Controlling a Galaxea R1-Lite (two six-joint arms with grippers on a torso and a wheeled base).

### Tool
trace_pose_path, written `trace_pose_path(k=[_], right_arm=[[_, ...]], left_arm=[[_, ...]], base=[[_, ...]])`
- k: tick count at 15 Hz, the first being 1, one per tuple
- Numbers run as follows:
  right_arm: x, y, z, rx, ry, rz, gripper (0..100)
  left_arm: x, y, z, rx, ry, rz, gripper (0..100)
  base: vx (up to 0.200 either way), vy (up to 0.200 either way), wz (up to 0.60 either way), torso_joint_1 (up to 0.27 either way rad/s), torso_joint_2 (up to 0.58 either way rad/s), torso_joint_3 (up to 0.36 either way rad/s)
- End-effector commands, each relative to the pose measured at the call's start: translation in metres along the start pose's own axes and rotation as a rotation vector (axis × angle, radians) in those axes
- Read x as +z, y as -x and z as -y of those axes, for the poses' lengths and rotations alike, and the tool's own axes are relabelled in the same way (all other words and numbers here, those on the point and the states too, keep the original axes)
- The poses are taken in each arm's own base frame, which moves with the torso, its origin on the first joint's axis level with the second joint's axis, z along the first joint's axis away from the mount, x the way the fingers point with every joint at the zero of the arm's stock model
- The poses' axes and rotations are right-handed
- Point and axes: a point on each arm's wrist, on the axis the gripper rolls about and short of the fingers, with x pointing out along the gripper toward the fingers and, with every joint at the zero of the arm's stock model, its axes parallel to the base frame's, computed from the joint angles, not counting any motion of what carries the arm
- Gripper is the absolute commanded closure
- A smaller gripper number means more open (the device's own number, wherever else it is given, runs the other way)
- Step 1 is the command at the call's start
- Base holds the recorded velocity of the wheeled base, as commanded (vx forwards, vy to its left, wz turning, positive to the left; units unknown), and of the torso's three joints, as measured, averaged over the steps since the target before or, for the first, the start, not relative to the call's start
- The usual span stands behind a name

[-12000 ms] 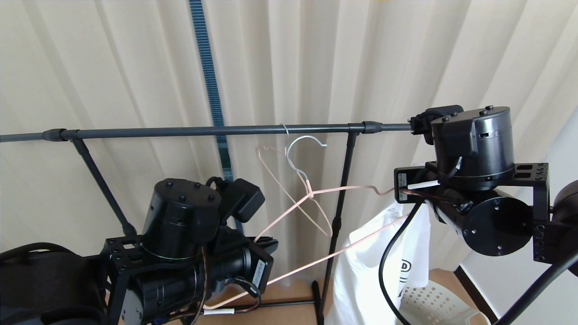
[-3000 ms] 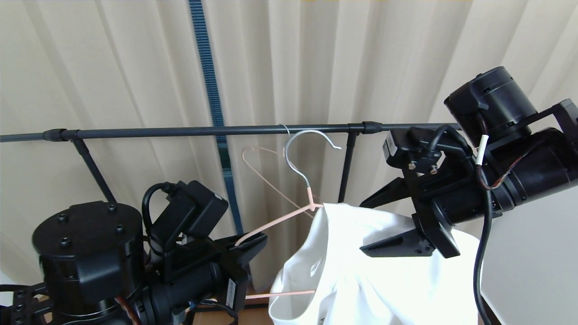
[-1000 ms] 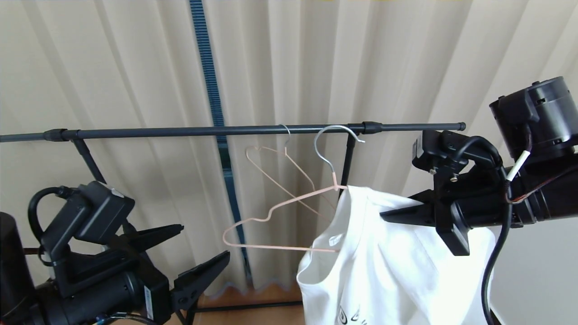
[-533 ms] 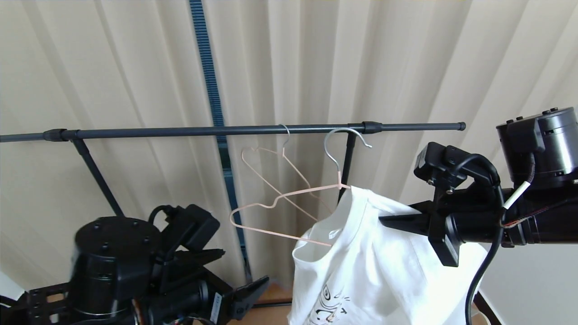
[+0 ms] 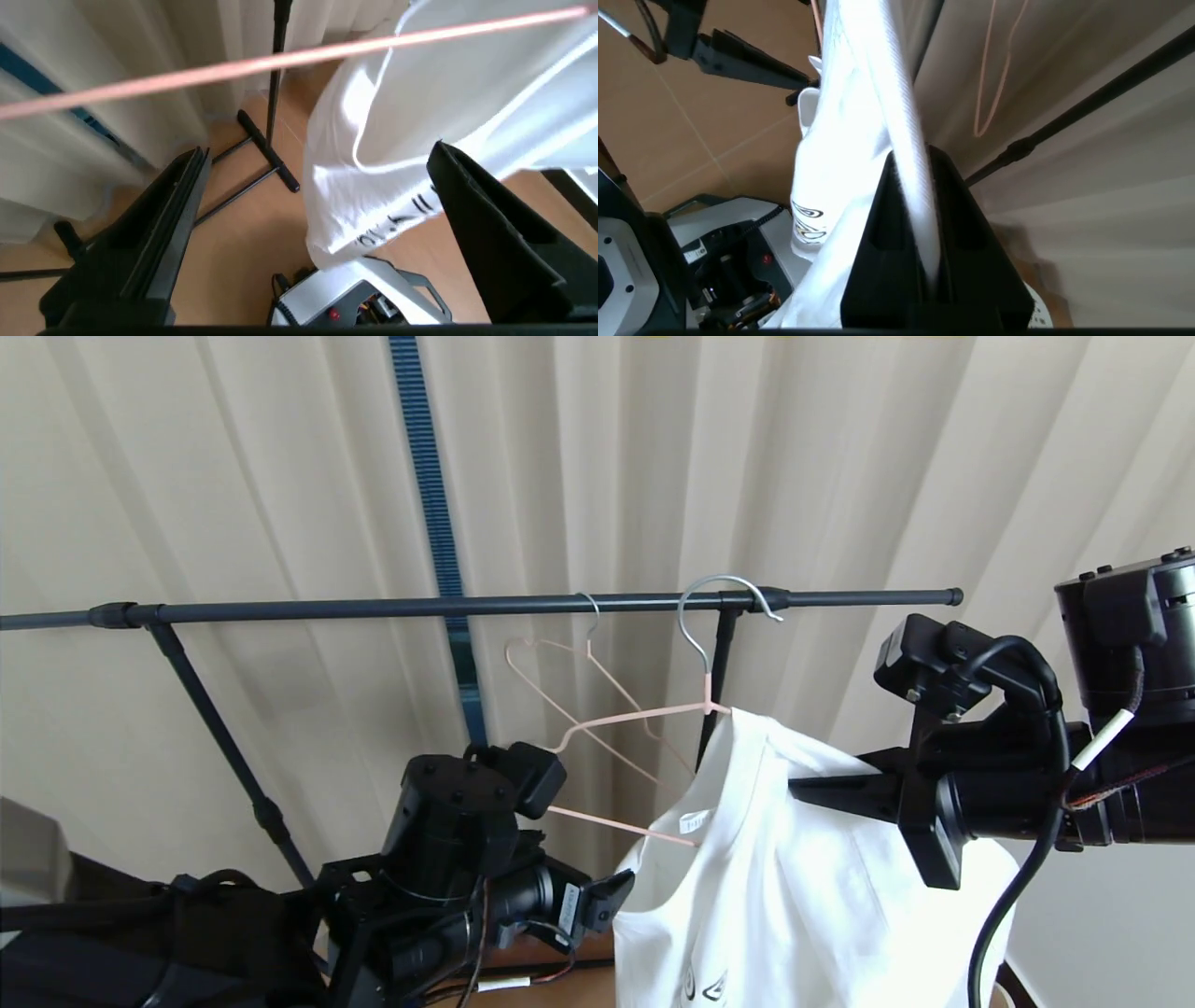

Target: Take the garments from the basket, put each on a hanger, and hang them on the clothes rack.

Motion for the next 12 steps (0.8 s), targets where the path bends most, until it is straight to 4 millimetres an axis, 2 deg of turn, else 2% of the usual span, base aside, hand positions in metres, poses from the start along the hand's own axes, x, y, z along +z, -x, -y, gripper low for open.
trace_pose_path(k=[1,12], right_arm=[[0.001,0.002,-0.003,0.006,0.003,0.009,100],[0.003,0.018,-0.014,0.021,0.027,0.054,100]], left_arm=[[-0.006,-0.019,0.003,0.006,-0.005,-0.037,0],[-0.018,-0.042,0.006,0.032,-0.01,-0.056,0]], base=[[0.0,0.0,0.0,0.0,0.0,0.0],[0.0,0.0,0.0,0.0,0.0,0.0]])
